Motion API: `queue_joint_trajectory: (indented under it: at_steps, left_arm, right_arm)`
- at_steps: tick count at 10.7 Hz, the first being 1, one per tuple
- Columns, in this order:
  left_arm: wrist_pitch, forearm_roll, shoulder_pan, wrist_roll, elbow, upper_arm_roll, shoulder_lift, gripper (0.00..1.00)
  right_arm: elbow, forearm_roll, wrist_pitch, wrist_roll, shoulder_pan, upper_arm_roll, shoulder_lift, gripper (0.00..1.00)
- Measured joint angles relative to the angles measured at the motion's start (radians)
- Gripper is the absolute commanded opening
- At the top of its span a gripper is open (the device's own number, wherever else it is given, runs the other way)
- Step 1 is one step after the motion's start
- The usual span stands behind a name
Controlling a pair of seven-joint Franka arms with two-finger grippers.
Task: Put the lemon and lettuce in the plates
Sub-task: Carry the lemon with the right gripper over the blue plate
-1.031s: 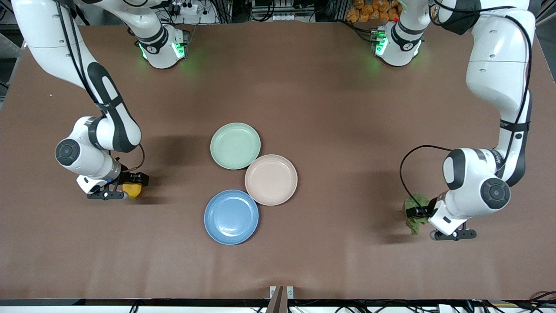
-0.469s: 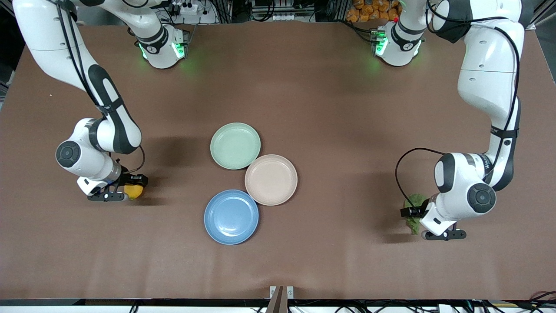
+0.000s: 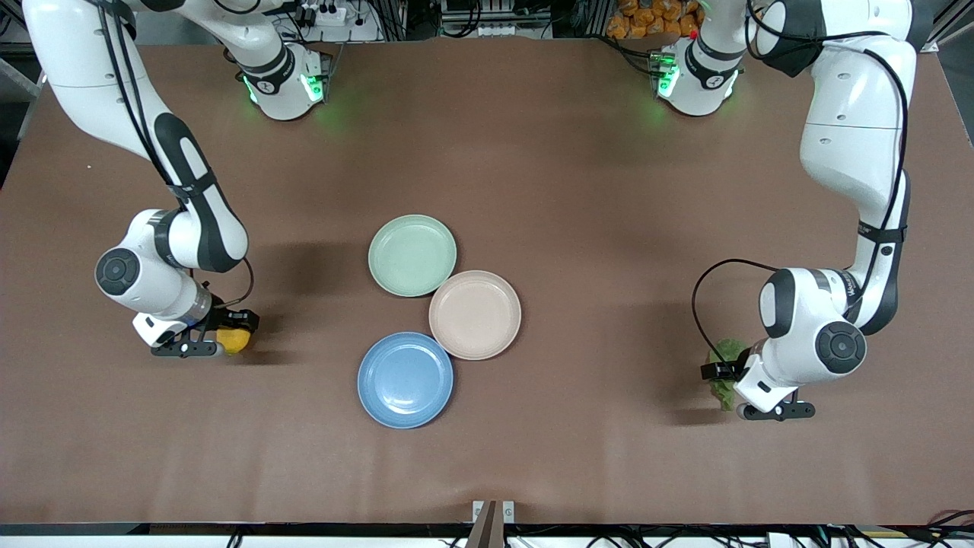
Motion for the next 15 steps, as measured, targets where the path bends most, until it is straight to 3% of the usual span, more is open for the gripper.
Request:
queue_joint_trajectory:
  at_steps: [4, 5, 6, 8, 15]
  left_arm:
    - [0.000, 0.001, 0.000, 0.000, 0.000, 0.001, 0.015, 1.00]
    - [0.000, 0.001, 0.000, 0.001, 0.000, 0.001, 0.016, 0.85]
    - [0.004, 0.001, 0.000, 0.001, 0.000, 0.002, 0.017, 0.41]
    - [0.013, 0.001, 0.000, 0.003, 0.000, 0.002, 0.017, 0.00]
    - [0.020, 0.015, -0.004, 0.004, 0.016, 0.005, 0.016, 0.00]
  right_arm:
    - [0.042, 0.000, -0.037, 0.000, 0.044, 0.004, -0.004, 0.35]
    - [0.065, 0.001, -0.065, 0.001, 0.061, 0.005, -0.008, 0.35]
    - [0.089, 0.002, -0.095, 0.003, 0.077, 0.005, -0.013, 0.35]
    - [0.127, 0.003, -0.135, 0.025, 0.111, 0.005, -0.028, 0.35]
    - [0.215, 0.031, -0.179, 0.208, 0.268, 0.013, -0.028, 0.35]
